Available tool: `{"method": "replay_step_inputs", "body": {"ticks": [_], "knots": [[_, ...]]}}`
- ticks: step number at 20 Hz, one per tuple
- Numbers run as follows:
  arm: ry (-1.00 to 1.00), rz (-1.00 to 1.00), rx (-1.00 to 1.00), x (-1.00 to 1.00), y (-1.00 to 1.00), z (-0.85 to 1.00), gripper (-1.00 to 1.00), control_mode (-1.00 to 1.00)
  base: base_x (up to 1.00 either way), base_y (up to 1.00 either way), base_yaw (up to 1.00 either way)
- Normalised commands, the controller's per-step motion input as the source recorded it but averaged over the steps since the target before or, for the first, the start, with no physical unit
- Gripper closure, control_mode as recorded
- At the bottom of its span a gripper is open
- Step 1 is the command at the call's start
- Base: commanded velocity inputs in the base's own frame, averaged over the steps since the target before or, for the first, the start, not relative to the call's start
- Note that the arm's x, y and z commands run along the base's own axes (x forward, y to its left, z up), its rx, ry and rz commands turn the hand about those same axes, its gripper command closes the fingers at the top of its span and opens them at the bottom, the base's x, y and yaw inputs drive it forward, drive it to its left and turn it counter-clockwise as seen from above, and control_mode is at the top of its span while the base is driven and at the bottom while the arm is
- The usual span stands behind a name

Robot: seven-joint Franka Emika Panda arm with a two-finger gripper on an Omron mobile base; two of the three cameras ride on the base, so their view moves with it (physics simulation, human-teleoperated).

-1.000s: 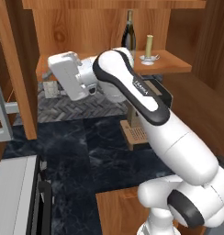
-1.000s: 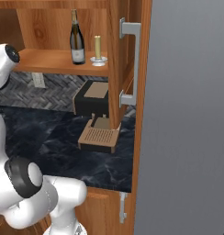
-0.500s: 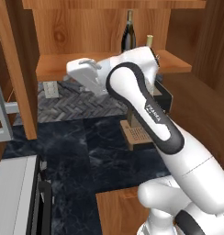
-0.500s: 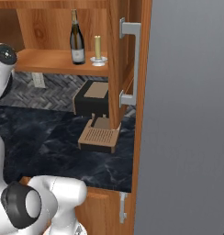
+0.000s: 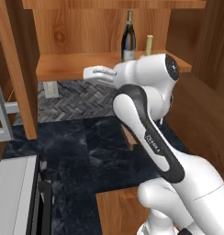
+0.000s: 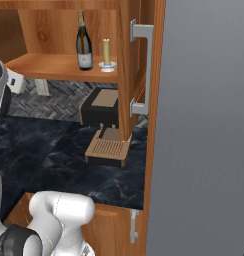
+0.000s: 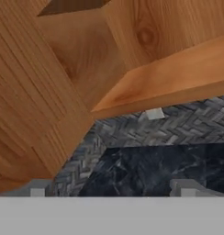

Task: Get the candle and the wine from the cabinet and move them to the dining counter.

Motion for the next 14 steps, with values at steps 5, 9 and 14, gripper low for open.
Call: {"method": "replay_step_inputs", "body": {"ticks": [5, 9, 14], "knots": [[-0.20, -0.29, -0.11, 0.00, -0.62, 0.15, -1.00, -1.00, 0.00, 0.00, 0.00], [-0.21, -0.29, -0.10, 0.00, -0.64, 0.21, -1.00, -1.00, 0.00, 0.00, 0.00], [-0.20, -0.26, -0.07, -0.01, -0.67, 0.30, -1.00, -1.00, 0.00, 0.00, 0.00]]}}
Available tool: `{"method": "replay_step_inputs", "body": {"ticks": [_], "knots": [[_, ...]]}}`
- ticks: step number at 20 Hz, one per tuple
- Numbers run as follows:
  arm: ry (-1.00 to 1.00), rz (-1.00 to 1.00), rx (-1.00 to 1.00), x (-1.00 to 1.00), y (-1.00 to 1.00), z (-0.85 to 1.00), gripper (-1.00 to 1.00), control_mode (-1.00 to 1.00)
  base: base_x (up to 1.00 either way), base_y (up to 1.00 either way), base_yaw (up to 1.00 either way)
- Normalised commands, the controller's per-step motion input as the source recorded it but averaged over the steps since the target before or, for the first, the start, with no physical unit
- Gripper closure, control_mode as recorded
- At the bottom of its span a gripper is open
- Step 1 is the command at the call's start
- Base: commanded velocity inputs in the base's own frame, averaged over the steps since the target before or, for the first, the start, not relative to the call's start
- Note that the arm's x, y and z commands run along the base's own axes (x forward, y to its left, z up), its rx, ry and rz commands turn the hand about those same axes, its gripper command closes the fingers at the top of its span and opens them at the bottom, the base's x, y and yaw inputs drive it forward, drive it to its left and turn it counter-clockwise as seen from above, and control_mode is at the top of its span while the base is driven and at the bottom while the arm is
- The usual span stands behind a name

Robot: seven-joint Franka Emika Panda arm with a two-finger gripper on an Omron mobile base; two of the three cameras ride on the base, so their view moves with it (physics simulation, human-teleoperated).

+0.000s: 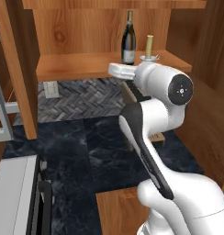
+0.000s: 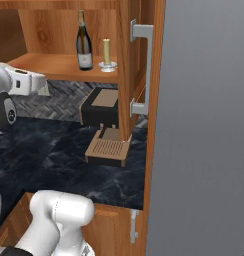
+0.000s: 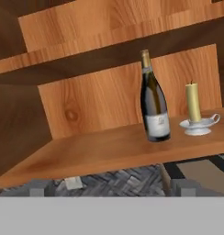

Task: Get the candle and the wine from the cabinet and move them to the dining counter.

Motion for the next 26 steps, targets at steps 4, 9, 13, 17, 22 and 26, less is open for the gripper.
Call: {"method": "replay_step_inputs", "body": {"ticks": [4, 9, 13, 17, 22, 26], "knots": [[-0.24, -0.19, -0.06, 0.00, -0.60, 0.51, -1.00, -1.00, 0.00, 0.00, 0.00], [-0.26, -0.12, -0.03, -0.01, -0.47, 0.60, -1.00, -1.00, 0.00, 0.00, 0.00], [-0.18, -0.09, 0.00, 0.00, -0.33, 0.50, -1.00, -1.00, 0.00, 0.00, 0.00], [-0.01, -0.01, 0.00, 0.01, -0.21, 0.32, -1.00, -1.00, 0.00, 0.00, 0.00], [0.00, 0.00, -0.02, 0.06, -0.04, 0.08, -1.00, -1.00, 0.00, 0.00, 0.00], [0.06, 0.00, -0.02, 0.13, 0.00, 0.05, -1.00, -1.00, 0.00, 0.00, 0.00]]}}
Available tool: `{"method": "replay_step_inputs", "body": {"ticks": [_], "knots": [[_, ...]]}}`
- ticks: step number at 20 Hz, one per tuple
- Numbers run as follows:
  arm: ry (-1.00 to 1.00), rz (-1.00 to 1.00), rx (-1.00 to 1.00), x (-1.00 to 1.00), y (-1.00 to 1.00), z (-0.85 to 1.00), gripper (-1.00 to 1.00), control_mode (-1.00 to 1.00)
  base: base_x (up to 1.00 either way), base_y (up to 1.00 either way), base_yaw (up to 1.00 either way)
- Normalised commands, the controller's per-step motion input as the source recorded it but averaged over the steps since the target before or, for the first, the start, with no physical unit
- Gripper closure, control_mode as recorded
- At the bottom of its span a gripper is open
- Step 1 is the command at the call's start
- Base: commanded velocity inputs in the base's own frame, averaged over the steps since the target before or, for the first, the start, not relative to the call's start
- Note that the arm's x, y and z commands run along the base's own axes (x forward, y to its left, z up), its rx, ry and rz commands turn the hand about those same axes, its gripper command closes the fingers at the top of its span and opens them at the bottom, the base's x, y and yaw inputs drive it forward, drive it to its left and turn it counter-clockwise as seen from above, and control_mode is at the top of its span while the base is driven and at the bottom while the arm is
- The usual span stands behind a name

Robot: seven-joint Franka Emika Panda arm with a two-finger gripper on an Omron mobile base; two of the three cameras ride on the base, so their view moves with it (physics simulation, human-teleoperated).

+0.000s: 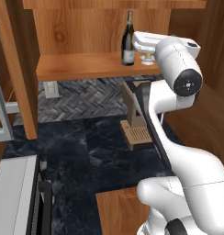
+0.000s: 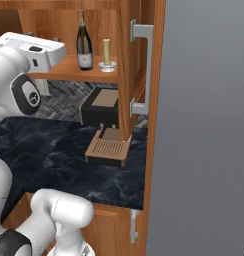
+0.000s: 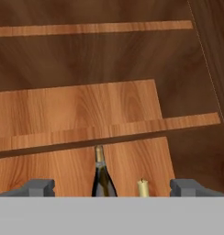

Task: Get the candle and the wine from the cabinet and move them to the dining counter.

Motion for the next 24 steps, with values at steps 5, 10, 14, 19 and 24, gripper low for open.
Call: {"method": "replay_step_inputs", "body": {"ticks": [5, 10, 14, 19, 24], "knots": [[0.11, 0.00, -0.03, 0.11, 0.00, 0.00, -1.00, -1.00, 0.00, 0.00, 0.00], [0.06, 0.00, -0.01, 0.09, -0.02, 0.00, -1.00, -1.00, 0.00, 0.00, 0.00], [0.00, 0.00, 0.00, 0.01, -0.03, -0.07, -1.00, -1.00, 0.00, 0.00, 0.00], [0.03, 0.00, 0.00, 0.24, 0.00, -0.01, -1.00, -1.00, 0.00, 0.00, 0.00], [0.06, 0.02, 0.01, 0.34, 0.02, -0.03, -1.00, -1.00, 0.00, 0.00, 0.00]]}}
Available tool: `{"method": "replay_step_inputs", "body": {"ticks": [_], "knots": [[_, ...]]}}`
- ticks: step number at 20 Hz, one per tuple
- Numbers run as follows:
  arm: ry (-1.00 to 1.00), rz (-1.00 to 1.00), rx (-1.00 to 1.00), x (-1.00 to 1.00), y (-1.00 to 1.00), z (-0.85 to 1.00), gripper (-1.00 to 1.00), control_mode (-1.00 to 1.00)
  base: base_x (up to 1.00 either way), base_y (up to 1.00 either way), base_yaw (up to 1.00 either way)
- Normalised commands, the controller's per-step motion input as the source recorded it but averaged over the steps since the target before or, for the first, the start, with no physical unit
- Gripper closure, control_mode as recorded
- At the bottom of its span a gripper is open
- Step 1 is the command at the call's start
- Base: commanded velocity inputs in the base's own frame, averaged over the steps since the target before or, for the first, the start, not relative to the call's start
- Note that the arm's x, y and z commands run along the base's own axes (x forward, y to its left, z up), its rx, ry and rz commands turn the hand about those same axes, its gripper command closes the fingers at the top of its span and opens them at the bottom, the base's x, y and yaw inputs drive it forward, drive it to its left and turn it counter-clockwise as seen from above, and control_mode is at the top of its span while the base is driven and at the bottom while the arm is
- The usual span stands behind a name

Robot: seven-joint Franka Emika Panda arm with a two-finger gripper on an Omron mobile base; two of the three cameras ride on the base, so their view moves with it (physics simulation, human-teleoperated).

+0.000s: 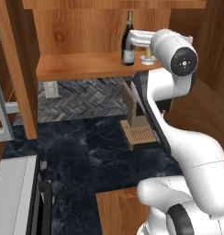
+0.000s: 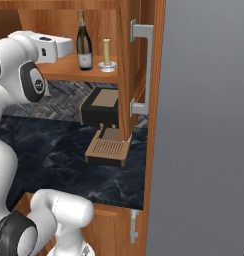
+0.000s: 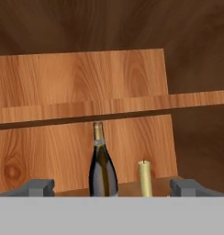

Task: Get the candle and the wine from the cabinet and move them to the dining counter.

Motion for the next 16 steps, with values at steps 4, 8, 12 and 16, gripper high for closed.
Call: {"method": "replay_step_inputs", "body": {"ticks": [4, 8, 12, 16], "knots": [[0.06, 0.04, 0.00, 0.33, 0.01, 0.00, -1.00, -1.00, 0.00, 0.00, 0.00], [0.01, 0.02, 0.00, 0.11, 0.03, 0.00, -1.00, -1.00, 0.00, 0.00, 0.00], [0.01, 0.01, 0.00, 0.10, 0.10, 0.00, -1.00, -1.00, 0.00, 0.00, 0.00], [0.01, 0.01, 0.00, 0.10, 0.13, 0.00, -1.00, -1.00, 0.00, 0.00, 0.00]]}}
